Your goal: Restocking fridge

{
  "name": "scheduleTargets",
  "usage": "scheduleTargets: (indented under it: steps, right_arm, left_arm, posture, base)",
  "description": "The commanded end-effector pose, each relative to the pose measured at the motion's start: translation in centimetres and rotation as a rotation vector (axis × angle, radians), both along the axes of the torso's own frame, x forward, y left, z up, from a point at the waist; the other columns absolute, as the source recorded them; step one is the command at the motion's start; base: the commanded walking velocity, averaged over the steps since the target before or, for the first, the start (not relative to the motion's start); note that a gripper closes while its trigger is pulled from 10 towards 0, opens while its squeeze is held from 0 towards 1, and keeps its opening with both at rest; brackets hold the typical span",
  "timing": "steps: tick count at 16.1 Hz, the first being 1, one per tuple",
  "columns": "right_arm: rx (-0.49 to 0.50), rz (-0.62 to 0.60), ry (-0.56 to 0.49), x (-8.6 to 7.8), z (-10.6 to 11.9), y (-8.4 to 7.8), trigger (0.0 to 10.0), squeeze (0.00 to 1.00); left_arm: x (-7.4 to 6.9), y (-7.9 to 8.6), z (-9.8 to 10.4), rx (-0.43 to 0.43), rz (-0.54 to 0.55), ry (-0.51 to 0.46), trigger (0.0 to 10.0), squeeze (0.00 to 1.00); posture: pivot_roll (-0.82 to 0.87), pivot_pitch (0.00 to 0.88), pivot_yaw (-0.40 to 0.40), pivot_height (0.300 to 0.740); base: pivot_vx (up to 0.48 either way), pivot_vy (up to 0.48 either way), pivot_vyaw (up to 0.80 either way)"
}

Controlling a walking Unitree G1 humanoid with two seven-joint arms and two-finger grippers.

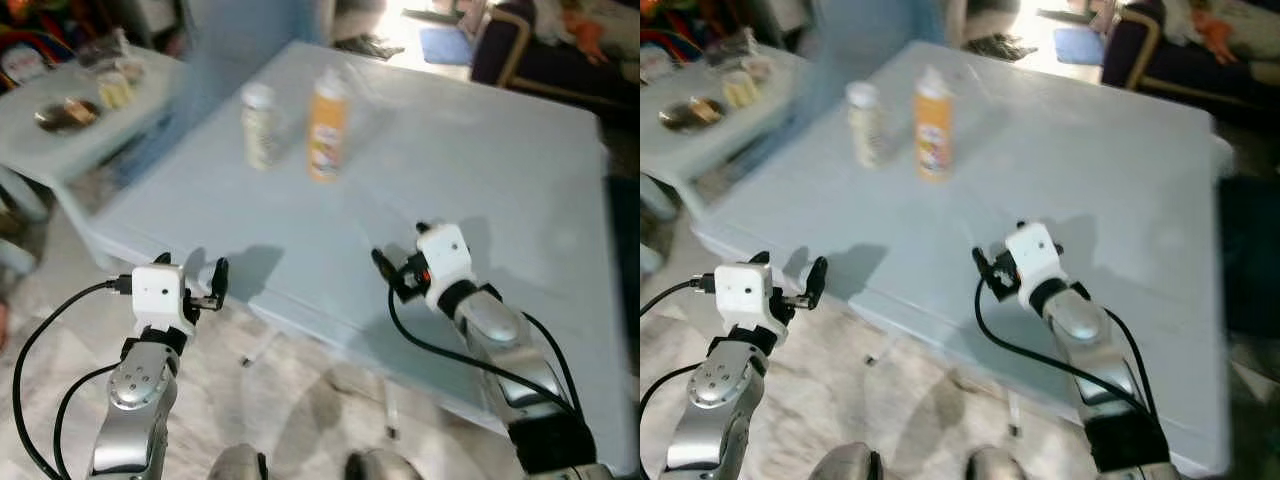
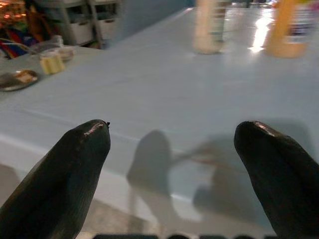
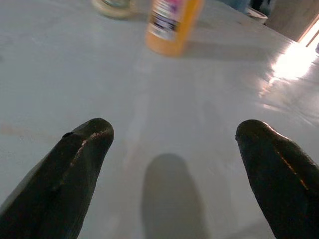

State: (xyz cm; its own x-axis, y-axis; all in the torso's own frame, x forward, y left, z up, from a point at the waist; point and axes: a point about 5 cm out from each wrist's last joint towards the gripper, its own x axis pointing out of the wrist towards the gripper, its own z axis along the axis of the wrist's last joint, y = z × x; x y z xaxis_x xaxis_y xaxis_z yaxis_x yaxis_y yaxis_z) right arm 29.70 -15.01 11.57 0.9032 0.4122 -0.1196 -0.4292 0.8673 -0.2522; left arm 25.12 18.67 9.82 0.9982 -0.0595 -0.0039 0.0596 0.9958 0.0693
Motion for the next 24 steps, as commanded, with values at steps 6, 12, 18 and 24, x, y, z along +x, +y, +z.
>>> scheduleTargets:
  steps: [6,12,18,24]
  right_arm:
    - [0.198,-0.155,-0.075,-0.3,0.3,1.9,10.0,0.0]
    - [0.187,-0.227,-0.056,-0.6,-0.5,1.9,10.0,0.0]
    - [0.194,-0.24,-0.09,0.1,0.1,1.8,10.0,0.0]
    - [0.182,-0.142,-0.202,2.3,3.0,2.0,10.0,0.0]
  left_arm:
    - [-0.4,0.5,0.1,0.032,0.011,-0.011,10.0,0.0]
    - [-0.4,0.3,-0.1,0.004,-0.006,0.003,10.0,0.0]
    - [-0.6,0.3,-0.3,0.011,-0.005,0.007,10.0,0.0]
    - [-0.5,1.1,0.2,0.048,0.058,-0.017,10.0,0.0]
  posture:
    - [0.01,0.137,-0.027,0.74]
    - [0.01,0.151,-0.038,0.74]
    - [0.01,0.153,-0.038,0.74]
    - [0.02,0.162,-0.031,0.74]
  base:
    - [0.362,0.226,0.0]
    - [0.0,0.0,-0.1]
    - [0.0,0.0,-0.77]
    - [0.0,0.0,-0.1]
